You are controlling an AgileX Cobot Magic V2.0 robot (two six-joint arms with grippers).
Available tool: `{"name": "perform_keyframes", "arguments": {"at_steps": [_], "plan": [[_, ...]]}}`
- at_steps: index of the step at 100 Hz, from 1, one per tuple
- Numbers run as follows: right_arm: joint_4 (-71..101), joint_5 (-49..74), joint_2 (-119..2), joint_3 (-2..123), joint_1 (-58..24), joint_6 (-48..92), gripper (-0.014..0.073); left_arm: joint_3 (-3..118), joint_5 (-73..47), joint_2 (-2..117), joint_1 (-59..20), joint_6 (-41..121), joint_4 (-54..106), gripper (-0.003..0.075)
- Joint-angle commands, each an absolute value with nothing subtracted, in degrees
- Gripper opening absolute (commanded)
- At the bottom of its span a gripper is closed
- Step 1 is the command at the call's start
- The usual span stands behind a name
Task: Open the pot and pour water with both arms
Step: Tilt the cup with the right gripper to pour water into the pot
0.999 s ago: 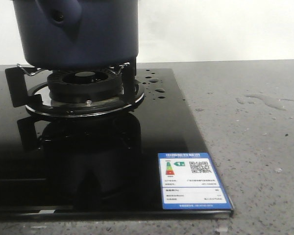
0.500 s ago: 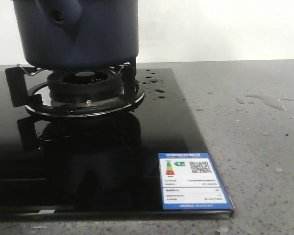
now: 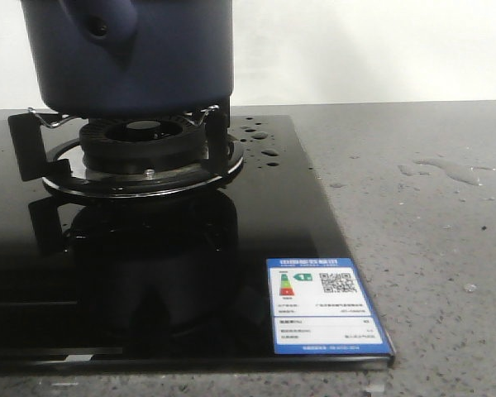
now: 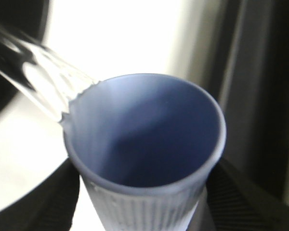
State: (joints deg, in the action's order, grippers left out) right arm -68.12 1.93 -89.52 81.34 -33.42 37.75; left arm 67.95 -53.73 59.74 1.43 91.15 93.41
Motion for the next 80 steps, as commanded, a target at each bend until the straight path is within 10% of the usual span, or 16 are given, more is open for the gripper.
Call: {"name": "perform_keyframes", "arguments": {"at_steps": [1,51,80], "plan": [[-73.5,0.0,-87.7,85.3,-33.1,38.0,0.0244,70.1,-53.3,58.6,1.5,90.6,99.3,0.0282],[-80.2,2.2,-87.8,87.7,-33.1,37.7,0.0244,70.1,-53.3,58.6,1.5,90.6,99.1,0.0282],[-51.3,16.0,-87.8,86.9,-34.6,22.3,0.0241,70.1,-53.3,58.6,1.5,90.6,99.0,0.0282]]}}
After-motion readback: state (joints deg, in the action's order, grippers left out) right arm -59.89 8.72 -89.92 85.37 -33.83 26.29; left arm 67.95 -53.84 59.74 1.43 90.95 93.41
